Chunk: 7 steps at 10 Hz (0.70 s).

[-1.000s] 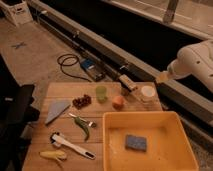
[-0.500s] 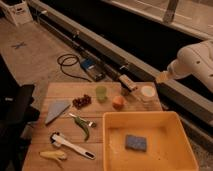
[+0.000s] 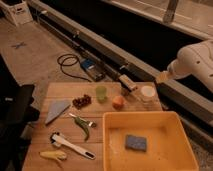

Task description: Place banana in plastic cup

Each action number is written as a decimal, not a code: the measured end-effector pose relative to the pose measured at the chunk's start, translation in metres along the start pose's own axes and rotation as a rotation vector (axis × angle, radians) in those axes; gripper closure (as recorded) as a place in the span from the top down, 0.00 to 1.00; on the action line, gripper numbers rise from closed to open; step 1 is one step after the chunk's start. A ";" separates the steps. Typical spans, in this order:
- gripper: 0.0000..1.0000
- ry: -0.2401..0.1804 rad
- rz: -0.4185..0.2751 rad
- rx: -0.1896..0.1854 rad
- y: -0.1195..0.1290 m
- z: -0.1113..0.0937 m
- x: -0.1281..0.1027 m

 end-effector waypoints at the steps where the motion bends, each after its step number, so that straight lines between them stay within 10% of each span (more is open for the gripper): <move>1: 0.71 -0.005 -0.031 -0.011 0.003 -0.003 -0.001; 7: 0.71 -0.084 -0.341 -0.169 0.129 -0.034 -0.022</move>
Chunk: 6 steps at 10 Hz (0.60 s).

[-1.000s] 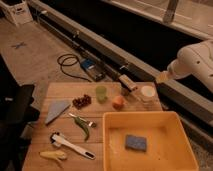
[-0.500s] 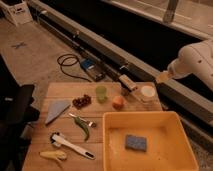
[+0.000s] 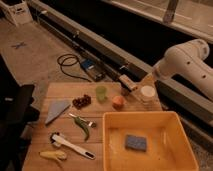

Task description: Place banana in plastic cup

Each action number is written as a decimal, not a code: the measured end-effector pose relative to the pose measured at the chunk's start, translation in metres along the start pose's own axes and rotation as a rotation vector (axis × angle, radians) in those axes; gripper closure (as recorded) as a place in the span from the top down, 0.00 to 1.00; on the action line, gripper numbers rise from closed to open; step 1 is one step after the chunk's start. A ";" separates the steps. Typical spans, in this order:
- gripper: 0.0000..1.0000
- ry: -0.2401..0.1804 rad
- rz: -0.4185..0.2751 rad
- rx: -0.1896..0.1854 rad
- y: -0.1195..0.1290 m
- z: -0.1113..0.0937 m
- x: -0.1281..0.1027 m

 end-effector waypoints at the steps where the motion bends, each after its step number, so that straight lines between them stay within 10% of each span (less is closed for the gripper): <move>1: 0.71 -0.013 -0.037 -0.031 0.019 -0.002 -0.009; 6: 0.71 -0.060 -0.230 -0.189 0.104 -0.016 -0.035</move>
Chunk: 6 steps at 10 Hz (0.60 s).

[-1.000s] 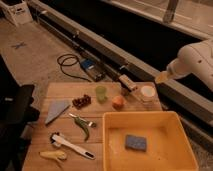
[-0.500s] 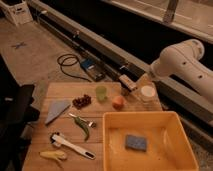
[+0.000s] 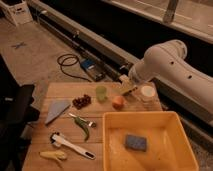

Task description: Place banana in plastic cup

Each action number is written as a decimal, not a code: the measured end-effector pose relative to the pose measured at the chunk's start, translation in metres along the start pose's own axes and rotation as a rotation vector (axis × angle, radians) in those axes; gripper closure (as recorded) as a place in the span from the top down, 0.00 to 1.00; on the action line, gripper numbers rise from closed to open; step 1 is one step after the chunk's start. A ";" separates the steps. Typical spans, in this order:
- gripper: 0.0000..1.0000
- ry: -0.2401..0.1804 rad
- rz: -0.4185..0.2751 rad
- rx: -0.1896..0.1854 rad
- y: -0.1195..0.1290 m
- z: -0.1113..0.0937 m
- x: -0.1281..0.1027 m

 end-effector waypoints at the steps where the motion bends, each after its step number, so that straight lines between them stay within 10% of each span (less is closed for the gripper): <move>1: 0.71 0.000 0.001 0.001 0.000 0.000 0.001; 6: 0.71 -0.005 -0.082 0.022 0.006 -0.006 -0.018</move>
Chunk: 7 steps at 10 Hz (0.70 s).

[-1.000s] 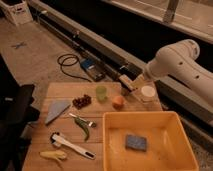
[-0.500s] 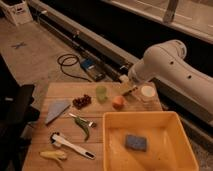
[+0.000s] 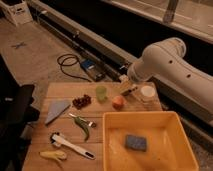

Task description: Place banana in plastic cup

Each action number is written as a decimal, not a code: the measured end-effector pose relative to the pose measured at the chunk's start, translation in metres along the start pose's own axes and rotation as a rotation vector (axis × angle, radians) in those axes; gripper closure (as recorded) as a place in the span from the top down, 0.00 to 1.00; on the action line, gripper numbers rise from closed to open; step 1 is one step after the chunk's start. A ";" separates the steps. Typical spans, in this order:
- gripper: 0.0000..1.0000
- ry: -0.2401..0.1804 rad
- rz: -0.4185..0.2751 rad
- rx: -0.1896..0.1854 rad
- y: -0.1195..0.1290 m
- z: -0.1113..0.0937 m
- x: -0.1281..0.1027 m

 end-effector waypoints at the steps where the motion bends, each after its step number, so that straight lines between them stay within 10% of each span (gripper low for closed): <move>1: 0.71 -0.011 -0.038 -0.009 0.012 0.005 -0.015; 7: 0.71 -0.052 -0.215 -0.207 0.108 0.055 -0.081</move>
